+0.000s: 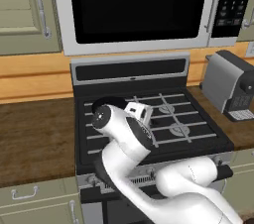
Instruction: Turn off the rear left burner of the stove.
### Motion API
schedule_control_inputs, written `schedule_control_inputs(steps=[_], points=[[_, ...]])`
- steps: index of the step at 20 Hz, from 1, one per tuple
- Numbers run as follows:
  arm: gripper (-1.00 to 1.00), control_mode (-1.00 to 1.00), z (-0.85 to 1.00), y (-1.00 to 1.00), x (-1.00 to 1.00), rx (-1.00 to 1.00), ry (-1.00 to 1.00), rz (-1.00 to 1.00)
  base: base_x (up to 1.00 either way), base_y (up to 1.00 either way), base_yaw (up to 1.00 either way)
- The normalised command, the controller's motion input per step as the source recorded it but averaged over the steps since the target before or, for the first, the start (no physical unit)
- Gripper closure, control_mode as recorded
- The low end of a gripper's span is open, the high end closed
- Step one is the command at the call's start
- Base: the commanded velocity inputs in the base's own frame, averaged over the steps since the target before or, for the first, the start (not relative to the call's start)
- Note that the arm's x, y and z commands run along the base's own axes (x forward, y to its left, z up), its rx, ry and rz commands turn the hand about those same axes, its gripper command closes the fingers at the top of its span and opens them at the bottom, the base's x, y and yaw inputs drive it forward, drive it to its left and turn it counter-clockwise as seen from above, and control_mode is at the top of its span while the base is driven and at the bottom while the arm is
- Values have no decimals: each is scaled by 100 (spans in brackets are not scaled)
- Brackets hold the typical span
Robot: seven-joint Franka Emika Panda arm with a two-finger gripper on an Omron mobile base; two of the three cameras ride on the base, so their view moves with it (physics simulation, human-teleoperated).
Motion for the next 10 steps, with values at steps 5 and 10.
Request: schedule_control_inputs(steps=[5, 10], points=[[-100, -100, -92, 66, -65, -66, 0, 36, 0, 0, 0], [-100, -100, -86, 24, -17, -47, 0, 26, 0, 0, 0]])
